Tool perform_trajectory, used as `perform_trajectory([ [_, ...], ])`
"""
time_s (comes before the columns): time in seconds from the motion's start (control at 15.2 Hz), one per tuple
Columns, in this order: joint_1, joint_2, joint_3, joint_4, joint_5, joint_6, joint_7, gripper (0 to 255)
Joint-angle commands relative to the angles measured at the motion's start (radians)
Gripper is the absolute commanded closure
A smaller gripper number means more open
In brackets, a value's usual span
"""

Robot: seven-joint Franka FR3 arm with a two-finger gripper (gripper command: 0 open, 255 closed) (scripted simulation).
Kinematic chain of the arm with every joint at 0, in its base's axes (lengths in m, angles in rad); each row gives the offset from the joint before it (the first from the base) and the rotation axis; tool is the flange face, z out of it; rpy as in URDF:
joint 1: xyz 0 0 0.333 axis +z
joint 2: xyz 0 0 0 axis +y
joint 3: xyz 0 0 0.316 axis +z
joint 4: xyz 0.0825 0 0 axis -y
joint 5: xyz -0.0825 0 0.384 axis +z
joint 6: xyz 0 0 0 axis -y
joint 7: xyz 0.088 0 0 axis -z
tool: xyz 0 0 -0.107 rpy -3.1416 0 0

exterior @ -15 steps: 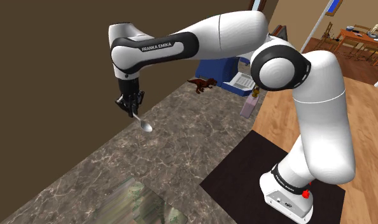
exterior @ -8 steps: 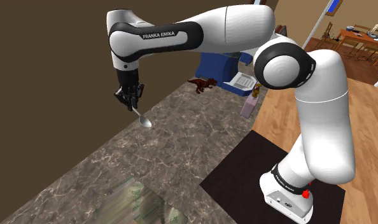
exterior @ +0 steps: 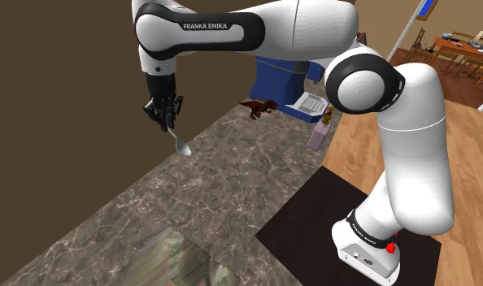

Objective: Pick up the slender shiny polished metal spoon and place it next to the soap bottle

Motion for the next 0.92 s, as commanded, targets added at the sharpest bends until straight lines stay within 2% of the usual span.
perform_trajectory([
  [0.0,0.003,0.002,0.001,0.03,-0.001,-0.028,0.005,255],
  [0.33,0.007,0.013,0.002,0.112,-0.002,-0.098,0.014,255],
  [0.59,-0.066,-0.126,-0.01,-0.107,0.017,-0.029,-0.064,255],
  [0.86,-0.13,-0.23,-0.029,-0.26,0.031,0.01,-0.145,255],
])
